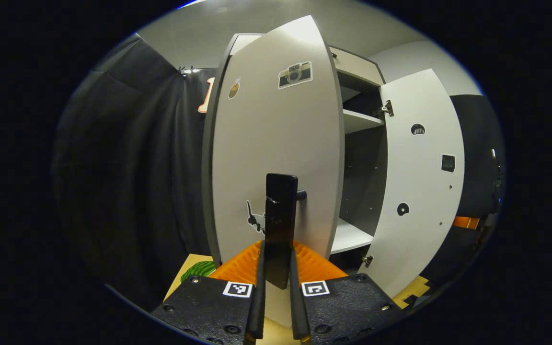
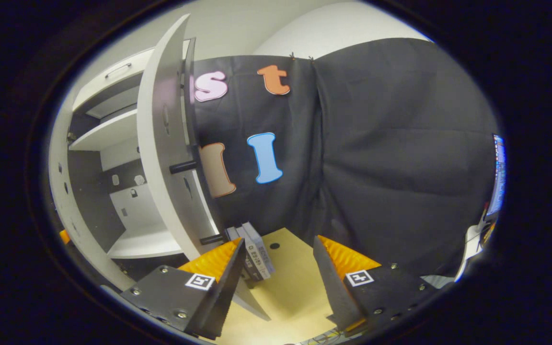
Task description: Open the right door of the double-door shoe cabinet with the right hand, and open the left door with the left hand.
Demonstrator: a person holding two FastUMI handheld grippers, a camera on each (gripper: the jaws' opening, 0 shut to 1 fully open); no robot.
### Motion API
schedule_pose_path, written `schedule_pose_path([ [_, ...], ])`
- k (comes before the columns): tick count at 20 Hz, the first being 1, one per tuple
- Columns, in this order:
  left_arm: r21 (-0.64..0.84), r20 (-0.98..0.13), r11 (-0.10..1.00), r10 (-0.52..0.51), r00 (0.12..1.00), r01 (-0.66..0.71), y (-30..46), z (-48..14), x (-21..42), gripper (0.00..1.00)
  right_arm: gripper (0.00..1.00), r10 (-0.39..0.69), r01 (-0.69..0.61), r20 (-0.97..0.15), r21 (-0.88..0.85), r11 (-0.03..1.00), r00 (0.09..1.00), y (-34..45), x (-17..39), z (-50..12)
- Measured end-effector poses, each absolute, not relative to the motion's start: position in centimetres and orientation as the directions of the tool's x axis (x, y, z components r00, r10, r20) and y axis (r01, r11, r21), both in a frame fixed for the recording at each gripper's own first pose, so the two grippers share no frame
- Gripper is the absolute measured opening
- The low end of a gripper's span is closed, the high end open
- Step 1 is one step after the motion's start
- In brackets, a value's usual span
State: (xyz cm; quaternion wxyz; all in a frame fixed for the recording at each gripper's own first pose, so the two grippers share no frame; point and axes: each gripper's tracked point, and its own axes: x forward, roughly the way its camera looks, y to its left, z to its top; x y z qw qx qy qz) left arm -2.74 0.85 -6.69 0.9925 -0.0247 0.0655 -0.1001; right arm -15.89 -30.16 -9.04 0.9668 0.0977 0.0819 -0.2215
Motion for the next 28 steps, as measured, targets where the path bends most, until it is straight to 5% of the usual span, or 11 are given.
schedule_pose_path([
  [13,0.037,-0.141,0.998,0.046,0.989,-0.041,11.3,-6.7,-4.6,0.02,0.85,-0.357,0.390,-0.203,0.157,0.907,0.912,-29.6,-15.3,-9.6],
  [19,-0.031,-0.133,0.999,0.030,0.991,-0.035,13.8,-6.8,-4.8,0.01,0.85,-0.371,0.403,-0.203,0.147,0.903,0.906,-30.5,-15.9,-9.7],
  [20,-0.022,-0.131,0.999,0.022,0.991,-0.025,13.7,-6.9,-4.9,0.01,0.79,-0.374,0.405,-0.202,0.144,0.903,0.905,-30.7,-16.1,-9.7],
  [24,0.022,-0.128,1.000,0.016,0.992,-0.014,13.6,-7.0,-4.7,0.01,0.84,-0.376,0.404,-0.192,0.137,0.905,0.907,-31.1,-16.9,-9.6],
  [25,0.014,-0.128,1.000,0.013,0.992,-0.012,13.6,-6.9,-4.7,0.01,0.78,-0.376,0.404,-0.192,0.131,0.905,0.906,-31.2,-16.9,-9.7],
  [28,-0.008,-0.120,1.000,0.016,0.993,-0.017,13.9,-7.0,-4.8,0.01,0.84,-0.380,0.406,-0.190,0.117,0.906,0.905,-31.6,-17.0,-9.5],
])
